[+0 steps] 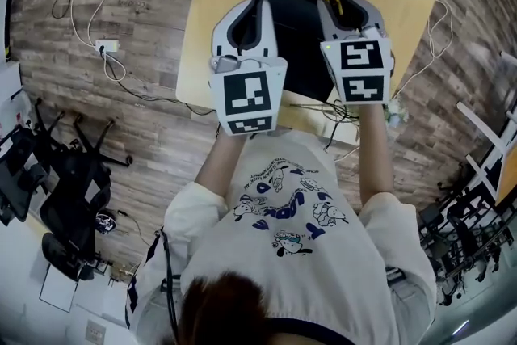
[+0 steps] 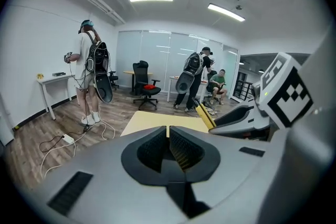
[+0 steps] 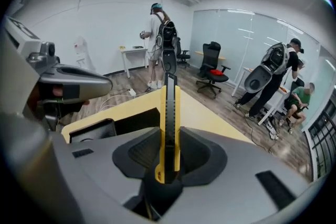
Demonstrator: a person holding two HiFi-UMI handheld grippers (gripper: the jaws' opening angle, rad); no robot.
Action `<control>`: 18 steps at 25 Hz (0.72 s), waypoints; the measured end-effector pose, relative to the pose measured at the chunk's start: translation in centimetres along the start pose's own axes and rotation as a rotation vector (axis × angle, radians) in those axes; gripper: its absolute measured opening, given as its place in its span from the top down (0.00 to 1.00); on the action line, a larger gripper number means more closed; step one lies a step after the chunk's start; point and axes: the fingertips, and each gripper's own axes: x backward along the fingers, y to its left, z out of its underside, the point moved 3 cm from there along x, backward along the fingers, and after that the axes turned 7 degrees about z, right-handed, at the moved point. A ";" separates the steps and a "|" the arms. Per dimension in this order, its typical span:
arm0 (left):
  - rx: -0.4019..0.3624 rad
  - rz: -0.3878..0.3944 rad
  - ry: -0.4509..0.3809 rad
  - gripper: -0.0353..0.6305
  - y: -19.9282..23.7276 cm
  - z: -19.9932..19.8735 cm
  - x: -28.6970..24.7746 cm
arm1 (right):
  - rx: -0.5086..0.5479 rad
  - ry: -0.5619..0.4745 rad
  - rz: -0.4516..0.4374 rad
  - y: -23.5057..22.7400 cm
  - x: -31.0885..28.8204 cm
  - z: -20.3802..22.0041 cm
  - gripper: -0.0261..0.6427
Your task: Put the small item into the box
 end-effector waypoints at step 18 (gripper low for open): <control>0.043 -0.010 0.088 0.91 0.4 3.6 -1.5 | 0.311 0.294 -0.240 3.8 -6.4 5.9 0.78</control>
